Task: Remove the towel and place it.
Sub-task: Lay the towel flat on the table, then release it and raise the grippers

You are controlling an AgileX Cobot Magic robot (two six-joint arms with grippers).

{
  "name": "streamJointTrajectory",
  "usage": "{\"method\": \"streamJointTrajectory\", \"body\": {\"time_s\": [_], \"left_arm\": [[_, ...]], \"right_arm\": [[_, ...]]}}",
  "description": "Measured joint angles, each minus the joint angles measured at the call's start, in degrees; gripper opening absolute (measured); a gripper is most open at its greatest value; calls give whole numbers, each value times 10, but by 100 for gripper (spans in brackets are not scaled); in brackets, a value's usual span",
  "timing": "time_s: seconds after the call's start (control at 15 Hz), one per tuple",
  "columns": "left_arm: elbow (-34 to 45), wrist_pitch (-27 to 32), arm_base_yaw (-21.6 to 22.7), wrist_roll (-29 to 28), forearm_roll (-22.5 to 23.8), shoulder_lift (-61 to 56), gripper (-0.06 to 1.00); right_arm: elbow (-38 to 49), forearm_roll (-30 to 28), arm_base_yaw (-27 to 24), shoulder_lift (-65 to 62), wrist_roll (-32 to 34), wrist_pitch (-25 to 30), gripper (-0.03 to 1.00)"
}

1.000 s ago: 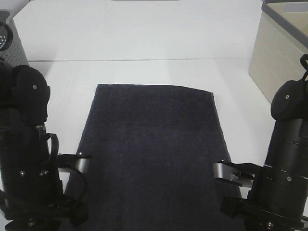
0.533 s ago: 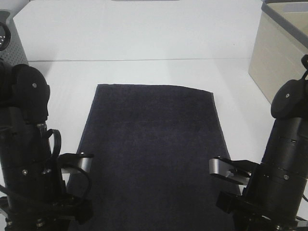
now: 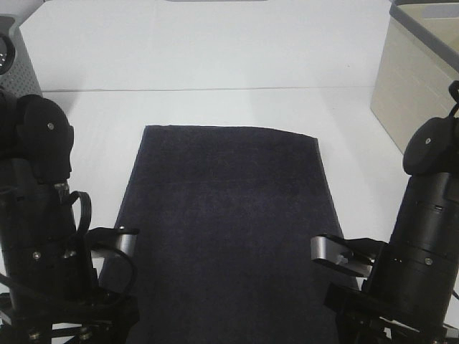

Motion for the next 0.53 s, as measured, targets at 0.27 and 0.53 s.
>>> {"method": "streamJointTrajectory", "body": {"time_s": [0.27, 0.53], "left_arm": [[-46, 1, 0, 14, 6, -32, 73], [-176, 3, 3, 19, 66, -46, 73]], "right_arm": [[-61, -7, 0, -34, 4, 2, 61], [-189, -73, -11, -82, 50, 5, 61]]}}
